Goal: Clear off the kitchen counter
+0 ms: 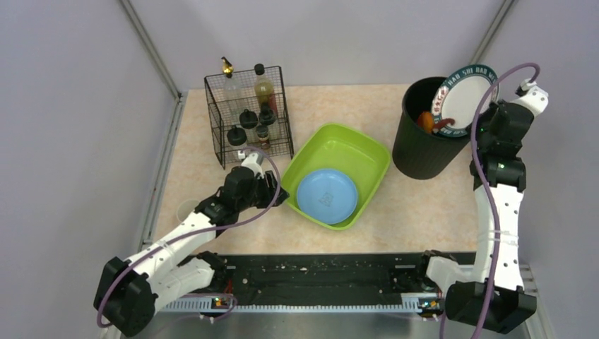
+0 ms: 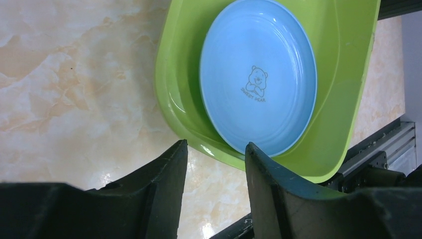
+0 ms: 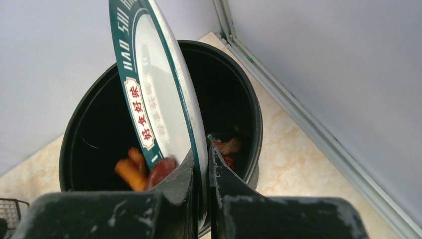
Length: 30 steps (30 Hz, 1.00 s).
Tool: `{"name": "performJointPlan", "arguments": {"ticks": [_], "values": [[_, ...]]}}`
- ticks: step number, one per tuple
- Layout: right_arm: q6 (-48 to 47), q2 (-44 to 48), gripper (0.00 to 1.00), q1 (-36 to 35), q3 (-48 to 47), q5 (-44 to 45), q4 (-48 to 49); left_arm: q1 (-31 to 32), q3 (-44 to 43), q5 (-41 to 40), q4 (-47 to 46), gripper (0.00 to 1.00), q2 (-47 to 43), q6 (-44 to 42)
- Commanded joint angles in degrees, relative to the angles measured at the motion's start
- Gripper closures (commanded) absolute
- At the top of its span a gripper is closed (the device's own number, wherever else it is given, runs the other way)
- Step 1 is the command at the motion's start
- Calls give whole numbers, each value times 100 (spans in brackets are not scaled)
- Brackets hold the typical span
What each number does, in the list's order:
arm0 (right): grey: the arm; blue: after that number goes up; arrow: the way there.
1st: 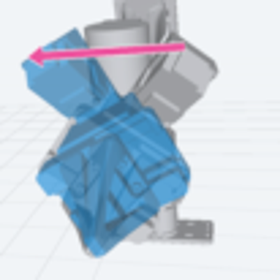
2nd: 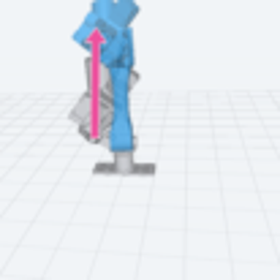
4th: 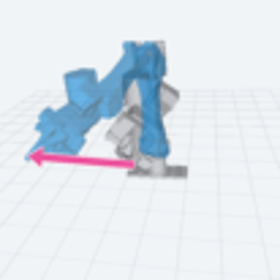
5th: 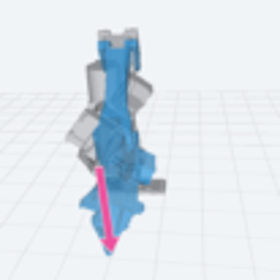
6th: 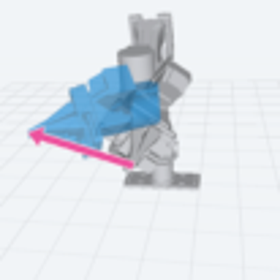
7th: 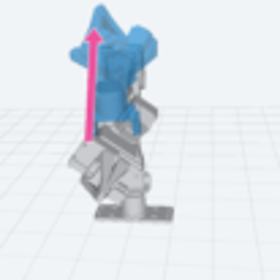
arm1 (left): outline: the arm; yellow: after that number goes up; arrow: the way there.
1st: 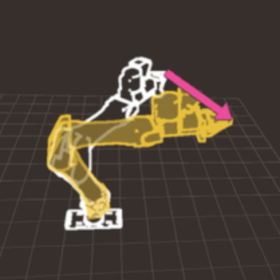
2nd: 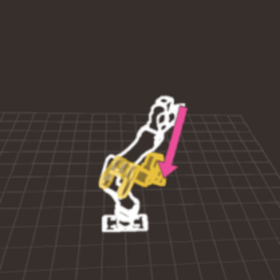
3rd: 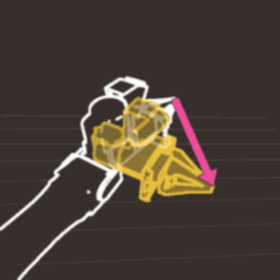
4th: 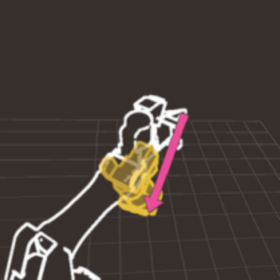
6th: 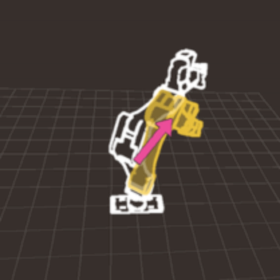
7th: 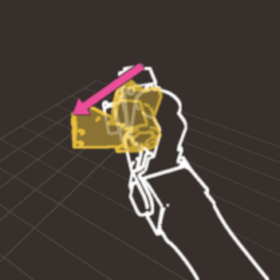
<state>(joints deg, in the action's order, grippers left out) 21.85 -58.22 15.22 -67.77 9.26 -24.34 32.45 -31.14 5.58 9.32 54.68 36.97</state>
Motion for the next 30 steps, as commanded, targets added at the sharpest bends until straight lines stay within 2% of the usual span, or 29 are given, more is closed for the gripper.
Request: {"name": "performJointPlan", "arguments": {"ticks": [1, 13, 24, 30], "values": [[-766, 248, 100, -309, 27, 325, 1244, -2, 73, 249, -471, 49, 122, -128], [-2658, 433, 100, -1208, 590, 1151, 2389, -10, 94, 445, -656, 51, 478, -299], [-3908, 420, 100, -1861, 531, 1882, 3086, -4, 338, 490, -1066, 53, 526, -376], [-3851, 570, 100, -1896, 546, 1868, 3406, -10, 494, 409, -1140, 54, 293, -401]]}}
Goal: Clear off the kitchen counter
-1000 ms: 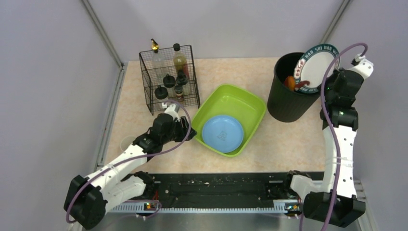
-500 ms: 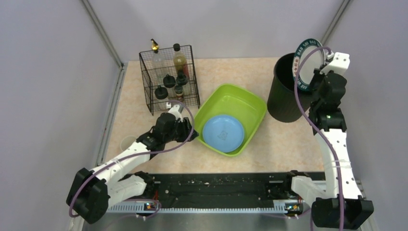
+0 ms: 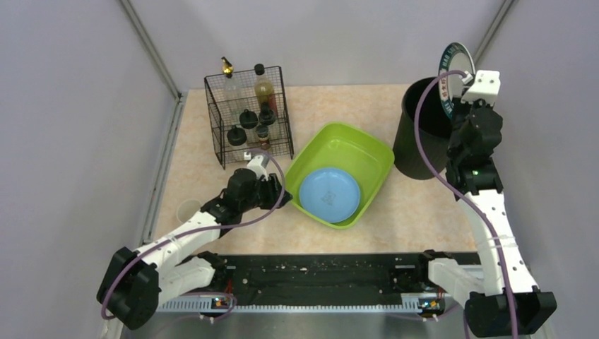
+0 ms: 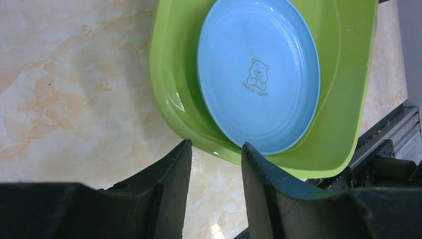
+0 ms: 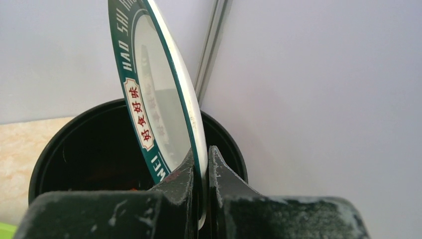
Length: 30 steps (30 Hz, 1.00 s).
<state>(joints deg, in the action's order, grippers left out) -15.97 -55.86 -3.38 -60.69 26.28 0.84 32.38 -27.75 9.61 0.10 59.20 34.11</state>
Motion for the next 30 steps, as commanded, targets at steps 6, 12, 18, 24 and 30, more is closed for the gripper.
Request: {"name": "performJointPlan", "arguments": {"ticks": [6, 12, 18, 24, 30], "values": [[555, 420, 100, -42, -688, -455, 450, 0, 286, -58, -326, 54, -435, -132], [1346, 360, 100, -42, -1278, -1542, -337, -3, 344, -109, -357, 53, -559, -160], [1800, 149, 100, -142, -1758, -2414, -1048, -1, 416, -293, -335, 53, -752, -189], [2514, -125, 100, -285, -1954, -3477, -1590, 2, 448, -453, -284, 53, -903, -229], [2468, -406, 100, -906, -1593, -3087, -2034, 2, 508, -775, -156, 53, -1222, -247]]}}
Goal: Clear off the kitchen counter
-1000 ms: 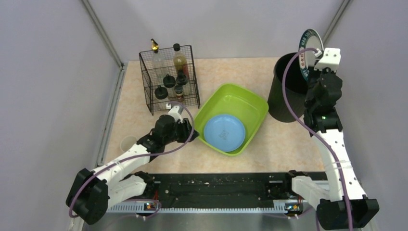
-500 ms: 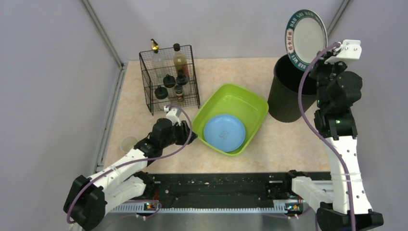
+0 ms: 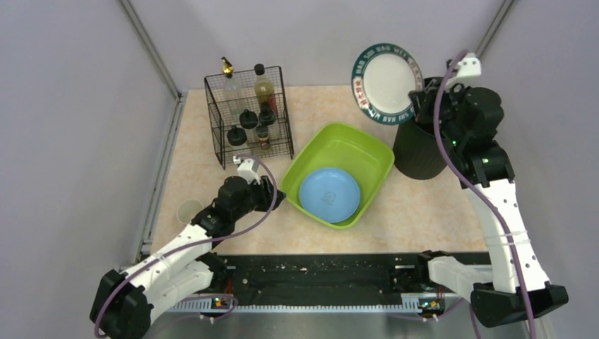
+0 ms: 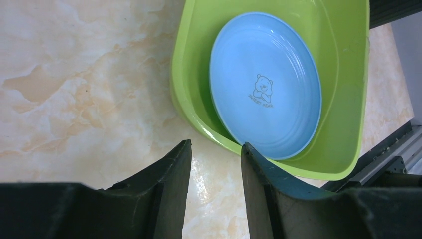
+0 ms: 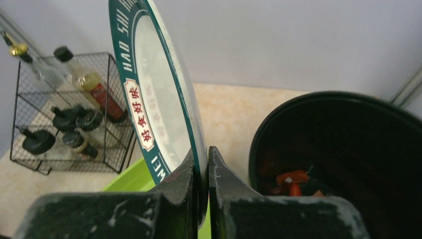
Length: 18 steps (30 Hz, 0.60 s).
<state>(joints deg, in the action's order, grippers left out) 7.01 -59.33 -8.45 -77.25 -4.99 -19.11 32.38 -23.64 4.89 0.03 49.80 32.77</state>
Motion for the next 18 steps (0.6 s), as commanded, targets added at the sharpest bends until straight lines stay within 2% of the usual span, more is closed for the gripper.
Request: {"name": "performJointPlan", "arguments": {"ticks": [1, 5, 9, 18], "values": [[110, -68, 100, -600, 166, 205, -38, 5, 124, -380, -125, 53, -364, -107], [-111, -169, 100, -1193, 468, 667, -68, -1, 188, -674, -80, 53, -611, -84], [-144, -342, 100, -1549, 690, 755, -193, -2, 280, -1018, -29, 50, -944, -38], [72, -455, 100, -1686, 1508, 273, -213, -2, 580, -1506, -29, 38, -1787, 15]]}}
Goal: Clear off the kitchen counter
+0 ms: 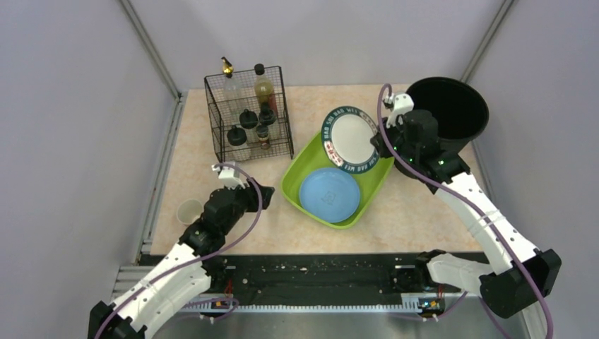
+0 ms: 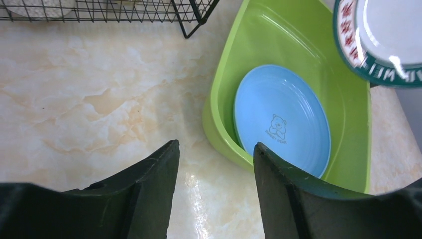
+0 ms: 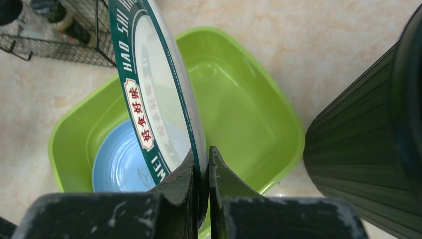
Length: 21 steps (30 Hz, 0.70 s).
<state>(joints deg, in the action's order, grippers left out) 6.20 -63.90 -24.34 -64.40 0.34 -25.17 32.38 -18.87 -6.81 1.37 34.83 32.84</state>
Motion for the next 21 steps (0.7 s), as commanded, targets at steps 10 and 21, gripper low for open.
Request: {"name": "performJointPlan", "arguments": {"ticks": [10, 21], "values": [[392, -381, 100, -125, 1029, -932, 693, 2, 191, -559, -163, 28, -446, 80], [705, -1156, 100, -186, 1345, -1508, 905, 0, 275, -910, 106, 18, -885, 143]]}}
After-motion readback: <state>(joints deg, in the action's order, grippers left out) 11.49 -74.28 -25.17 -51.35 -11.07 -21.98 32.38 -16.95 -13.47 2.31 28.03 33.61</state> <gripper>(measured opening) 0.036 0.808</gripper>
